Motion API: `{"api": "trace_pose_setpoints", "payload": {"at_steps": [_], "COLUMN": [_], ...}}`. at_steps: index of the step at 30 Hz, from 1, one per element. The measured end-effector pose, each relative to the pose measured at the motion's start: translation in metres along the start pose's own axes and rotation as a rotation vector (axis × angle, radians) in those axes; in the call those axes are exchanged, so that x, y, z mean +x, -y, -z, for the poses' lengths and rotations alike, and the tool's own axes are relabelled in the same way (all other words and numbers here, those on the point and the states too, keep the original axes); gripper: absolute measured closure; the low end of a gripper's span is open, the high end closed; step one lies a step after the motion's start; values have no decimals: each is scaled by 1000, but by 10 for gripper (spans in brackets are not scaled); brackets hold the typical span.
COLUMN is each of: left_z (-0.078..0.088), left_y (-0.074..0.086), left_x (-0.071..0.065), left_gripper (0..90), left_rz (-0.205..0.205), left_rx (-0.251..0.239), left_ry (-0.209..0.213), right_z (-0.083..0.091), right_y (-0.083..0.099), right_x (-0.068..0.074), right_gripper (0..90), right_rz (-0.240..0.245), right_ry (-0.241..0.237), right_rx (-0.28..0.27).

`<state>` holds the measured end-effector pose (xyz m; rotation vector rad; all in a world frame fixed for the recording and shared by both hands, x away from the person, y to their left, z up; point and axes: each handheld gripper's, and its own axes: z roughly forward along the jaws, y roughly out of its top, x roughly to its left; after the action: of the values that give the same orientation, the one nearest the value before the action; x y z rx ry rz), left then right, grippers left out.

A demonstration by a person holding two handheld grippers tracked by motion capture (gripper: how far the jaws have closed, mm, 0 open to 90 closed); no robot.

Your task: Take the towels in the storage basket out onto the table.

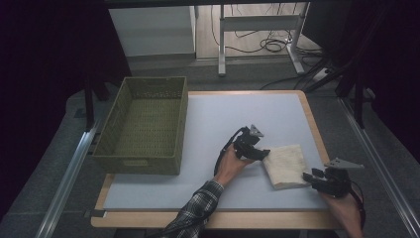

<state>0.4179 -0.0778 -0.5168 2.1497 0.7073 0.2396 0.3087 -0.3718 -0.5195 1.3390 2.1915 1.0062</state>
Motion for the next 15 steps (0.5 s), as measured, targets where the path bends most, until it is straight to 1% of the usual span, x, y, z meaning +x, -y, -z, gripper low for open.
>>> {"api": "trace_pose_setpoints", "payload": {"at_steps": [2, 3, 6, 8, 9, 12, 14, 15], "left_z": [-3, -5, -14, -17, -18, -17, -16, -16], "left_y": [2, 2, 5, 6, 7, 6, 5, 4], "left_x": [0, 0, 1, 3, 4, 4, 2, 2], "left_gripper": [366, 363, 354, 357, 359, 384, 434, 466], "left_rz": [-11, -9, -16, 1, 20, 29, 40, 42], "left_rx": [13, 18, 54, 51, 44, 49, 65, 72], "left_ry": [-8, -10, -23, 0, 6, 1, -1, 2], "right_z": [0, 0, 0, 0, 0, 0, 0, 0], "right_y": [2, 3, 3, 1, 1, -1, -1, -1], "right_x": [1, 1, 2, 4, 4, 4, 4, 4], "right_gripper": [547, 548, 573, 642, 666, 724, 787, 804], "right_rz": [6, 10, 6, 3, 1, -16, -26, -33], "right_ry": [0, 2, 6, -7, -13, -30, -51, -60], "right_rx": [-15, -17, -11, 4, 8, 24, 29, 28]}}
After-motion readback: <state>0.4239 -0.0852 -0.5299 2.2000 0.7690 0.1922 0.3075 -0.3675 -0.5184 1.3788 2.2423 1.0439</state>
